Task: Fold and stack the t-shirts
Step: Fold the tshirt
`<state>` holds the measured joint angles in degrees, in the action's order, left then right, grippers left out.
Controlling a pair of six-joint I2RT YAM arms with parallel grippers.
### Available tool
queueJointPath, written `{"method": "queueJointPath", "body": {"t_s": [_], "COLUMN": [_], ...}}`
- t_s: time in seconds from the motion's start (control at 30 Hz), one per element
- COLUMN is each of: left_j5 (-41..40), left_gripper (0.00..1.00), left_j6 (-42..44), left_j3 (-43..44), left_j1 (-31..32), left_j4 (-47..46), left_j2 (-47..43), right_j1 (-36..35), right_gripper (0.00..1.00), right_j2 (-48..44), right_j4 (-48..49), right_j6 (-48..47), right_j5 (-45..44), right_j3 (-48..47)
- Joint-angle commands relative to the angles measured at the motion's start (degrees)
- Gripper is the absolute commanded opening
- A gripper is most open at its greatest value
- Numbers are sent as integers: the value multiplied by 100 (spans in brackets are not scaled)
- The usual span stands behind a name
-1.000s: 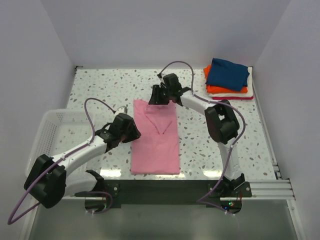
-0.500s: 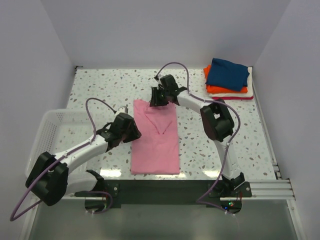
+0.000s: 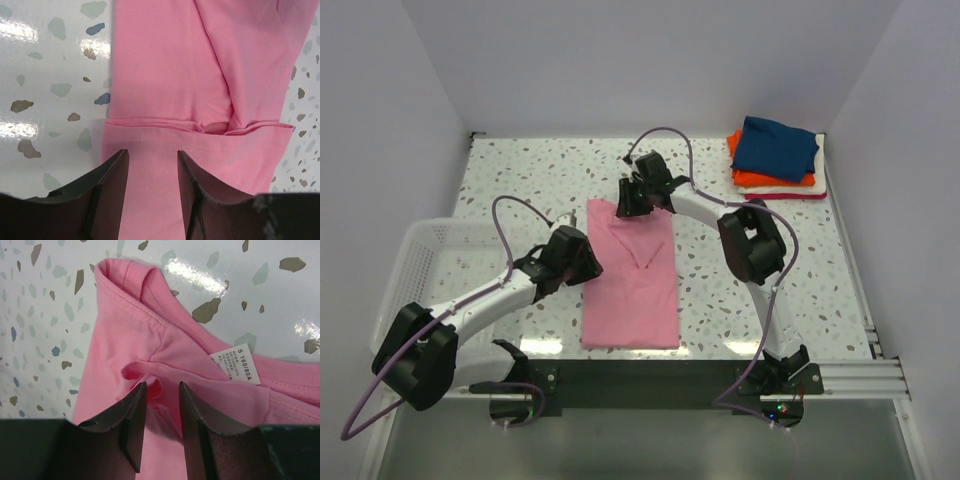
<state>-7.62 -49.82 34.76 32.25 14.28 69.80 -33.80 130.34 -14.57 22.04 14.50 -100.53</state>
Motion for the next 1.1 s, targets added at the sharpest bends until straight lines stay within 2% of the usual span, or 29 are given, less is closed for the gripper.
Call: {"method": "queueJointPath", "body": {"t_s": [0.0,0.5,1.07], "left_j5": [23,50,67], "left_gripper": [48,48,48], "left_j6": [140,157,166], "left_j3": [-5,-57,-101], "left_j1": [-43,-43,-52], "left_j4": [-215,-224,-259], "left_j2": [7,16,-1], "right_j1": [-12,14,14], "right_gripper": [36,36,35], "right_j2": [-246,-387,-317], "right_j4": [191,516,446], "right_j6": [-25,344,397], "right_j5": [44,-70,53], "right_j3": [16,51,-133]}}
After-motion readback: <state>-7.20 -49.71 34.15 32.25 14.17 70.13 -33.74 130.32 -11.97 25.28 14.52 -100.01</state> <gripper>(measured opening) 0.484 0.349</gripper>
